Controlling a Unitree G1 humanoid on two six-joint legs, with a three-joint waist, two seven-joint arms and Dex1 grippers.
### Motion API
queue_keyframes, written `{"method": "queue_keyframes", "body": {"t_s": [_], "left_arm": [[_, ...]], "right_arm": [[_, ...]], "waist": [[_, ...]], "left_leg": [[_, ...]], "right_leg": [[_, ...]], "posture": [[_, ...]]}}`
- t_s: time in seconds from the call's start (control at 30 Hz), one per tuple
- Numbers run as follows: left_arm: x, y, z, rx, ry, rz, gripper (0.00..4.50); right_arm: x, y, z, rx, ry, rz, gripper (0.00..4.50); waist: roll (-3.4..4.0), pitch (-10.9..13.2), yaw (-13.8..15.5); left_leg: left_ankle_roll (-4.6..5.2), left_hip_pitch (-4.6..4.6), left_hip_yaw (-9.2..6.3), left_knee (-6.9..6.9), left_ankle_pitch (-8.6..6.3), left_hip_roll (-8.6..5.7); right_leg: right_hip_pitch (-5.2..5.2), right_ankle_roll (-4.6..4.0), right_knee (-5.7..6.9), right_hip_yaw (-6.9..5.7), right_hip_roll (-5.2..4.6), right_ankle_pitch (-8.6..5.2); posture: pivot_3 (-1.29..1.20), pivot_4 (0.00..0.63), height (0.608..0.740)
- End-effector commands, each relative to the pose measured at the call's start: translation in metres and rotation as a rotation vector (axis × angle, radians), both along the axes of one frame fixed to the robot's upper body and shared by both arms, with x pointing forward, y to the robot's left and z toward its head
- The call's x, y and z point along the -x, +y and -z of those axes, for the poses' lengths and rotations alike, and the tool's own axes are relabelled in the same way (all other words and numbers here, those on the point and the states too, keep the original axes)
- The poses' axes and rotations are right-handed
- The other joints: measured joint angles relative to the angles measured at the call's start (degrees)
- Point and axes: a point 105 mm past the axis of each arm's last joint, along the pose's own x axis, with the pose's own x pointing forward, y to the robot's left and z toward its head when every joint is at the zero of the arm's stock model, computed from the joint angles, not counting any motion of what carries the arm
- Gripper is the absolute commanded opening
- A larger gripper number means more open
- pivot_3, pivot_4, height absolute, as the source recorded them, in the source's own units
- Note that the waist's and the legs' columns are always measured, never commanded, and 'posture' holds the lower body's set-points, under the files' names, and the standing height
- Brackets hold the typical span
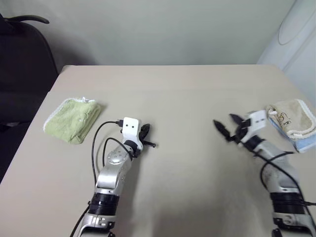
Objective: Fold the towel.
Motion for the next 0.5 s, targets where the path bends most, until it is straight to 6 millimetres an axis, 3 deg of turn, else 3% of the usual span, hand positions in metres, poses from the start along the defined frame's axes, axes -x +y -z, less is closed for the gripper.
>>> {"method": "queue_keyframes", "body": {"t_s": [0.03,0.27,0.5], "left_arm": [[0.001,0.018,-0.009,-0.007,-0.045,-0.054,0.0],[0.007,0.057,-0.011,-0.026,-0.046,-0.194,0.0],[0.012,0.061,-0.017,-0.026,-0.051,-0.21,0.0]], "right_arm": [[-0.007,0.011,-0.011,0.021,-0.072,-0.039,4.43],[-0.014,0.022,-0.007,-0.002,-0.081,-0.092,4.43],[-0.014,0.039,-0.013,-0.033,-0.103,-0.131,4.43]], "waist": [[0.0,0.0,-0.04],[0.0,0.0,-0.26],[0.0,0.0,-0.18]], "left_leg": [[-0.02,0.0,0.01,0.0,0.01,0.0],[-0.08,0.0,0.02,-0.01,0.04,0.0],[-0.09,0.0,0.0,-0.01,0.05,-0.02]], "right_leg": [[0.0,0.0,0.0,0.01,-0.01,0.0],[0.0,-0.01,0.0,-0.02,0.0,0.0],[0.01,-0.02,-0.02,-0.05,-0.04,0.0]], "posture": [[0.0,0.15,0.74],[0.0,0.15,0.74],[0.0,0.15,0.74]]}}
